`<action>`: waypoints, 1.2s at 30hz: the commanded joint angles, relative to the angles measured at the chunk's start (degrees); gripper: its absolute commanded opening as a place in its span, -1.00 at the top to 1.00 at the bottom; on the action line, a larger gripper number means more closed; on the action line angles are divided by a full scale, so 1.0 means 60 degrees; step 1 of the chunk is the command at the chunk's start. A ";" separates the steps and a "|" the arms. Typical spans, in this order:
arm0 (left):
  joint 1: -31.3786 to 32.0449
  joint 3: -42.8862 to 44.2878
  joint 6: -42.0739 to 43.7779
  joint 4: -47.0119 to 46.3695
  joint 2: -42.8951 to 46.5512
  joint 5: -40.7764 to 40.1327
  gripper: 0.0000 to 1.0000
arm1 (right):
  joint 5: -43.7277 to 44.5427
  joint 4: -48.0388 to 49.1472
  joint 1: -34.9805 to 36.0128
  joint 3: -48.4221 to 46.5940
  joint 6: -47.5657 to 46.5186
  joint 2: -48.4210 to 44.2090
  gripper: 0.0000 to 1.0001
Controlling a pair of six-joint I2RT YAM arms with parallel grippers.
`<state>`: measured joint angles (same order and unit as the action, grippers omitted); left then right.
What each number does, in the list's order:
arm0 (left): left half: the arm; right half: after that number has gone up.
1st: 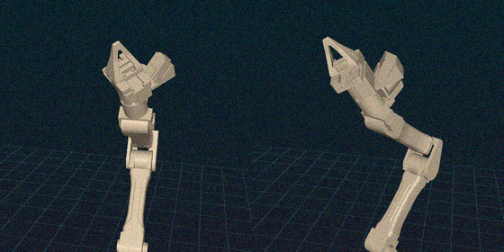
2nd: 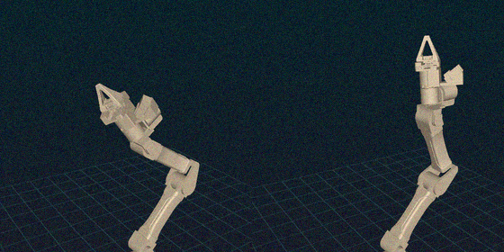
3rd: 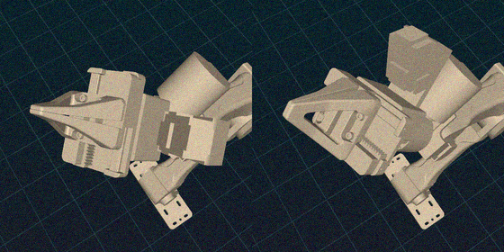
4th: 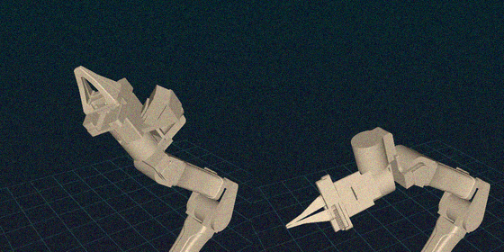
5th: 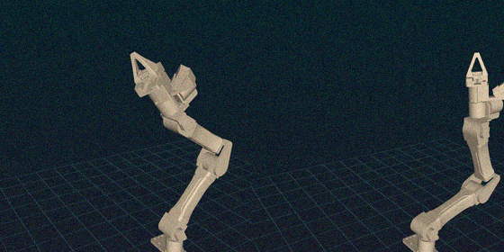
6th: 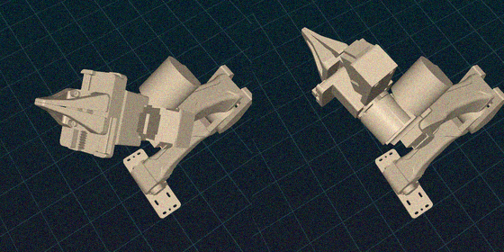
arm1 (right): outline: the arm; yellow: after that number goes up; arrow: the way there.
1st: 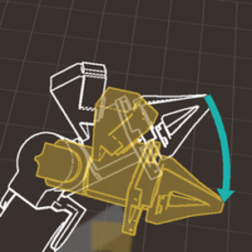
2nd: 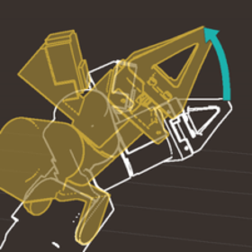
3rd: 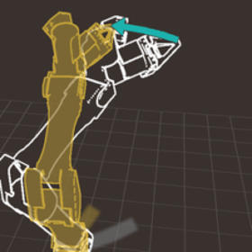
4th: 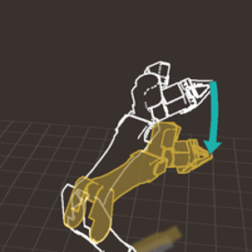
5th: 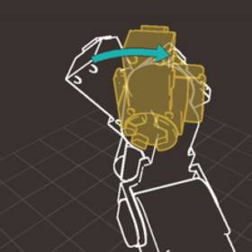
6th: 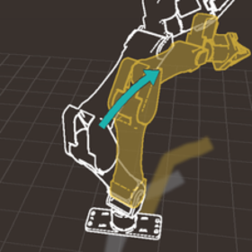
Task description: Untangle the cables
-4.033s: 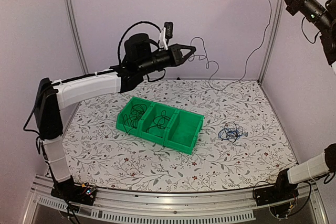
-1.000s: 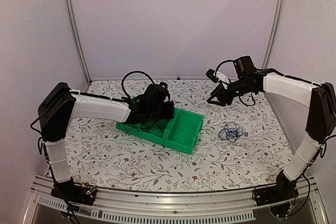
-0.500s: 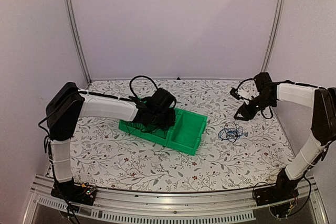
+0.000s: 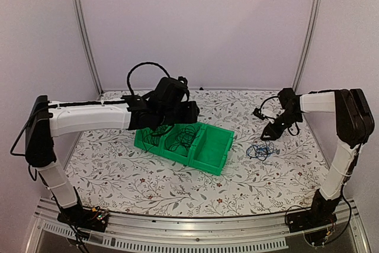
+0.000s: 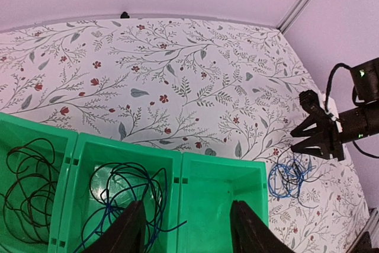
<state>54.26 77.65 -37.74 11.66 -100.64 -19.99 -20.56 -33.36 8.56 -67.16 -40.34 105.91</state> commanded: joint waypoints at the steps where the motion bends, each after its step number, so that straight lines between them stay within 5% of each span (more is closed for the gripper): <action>1: 0.0102 -0.0094 -0.0092 0.0090 0.0401 -0.0322 -0.04 | -0.0681 -0.0122 0.0018 -0.0307 -0.0370 0.0226 0.32; 9: 0.0106 0.0127 0.0431 -0.0331 0.0388 -0.0099 -0.04 | -0.1369 -0.0866 0.0014 -0.0684 -0.0495 0.0696 0.51; 15: 0.0105 0.0192 0.0636 -0.0635 0.0316 0.0192 -0.04 | -0.1669 -0.1381 0.0009 -0.0902 -0.0640 0.0664 1.00; 27: 0.0204 0.0138 0.2145 -0.2782 0.0162 0.2308 -0.29 | -0.2887 -0.3485 0.0022 -0.2962 -0.0547 -0.2747 1.00; 36: 0.0976 0.2311 0.3927 -0.4318 -0.1267 0.3993 -0.43 | -0.3487 -0.4470 0.0016 -0.5490 0.0017 -0.3772 1.00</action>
<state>57.74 85.01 -19.77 -7.22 -104.29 -1.93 -38.41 -55.75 8.58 -95.53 -42.19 84.20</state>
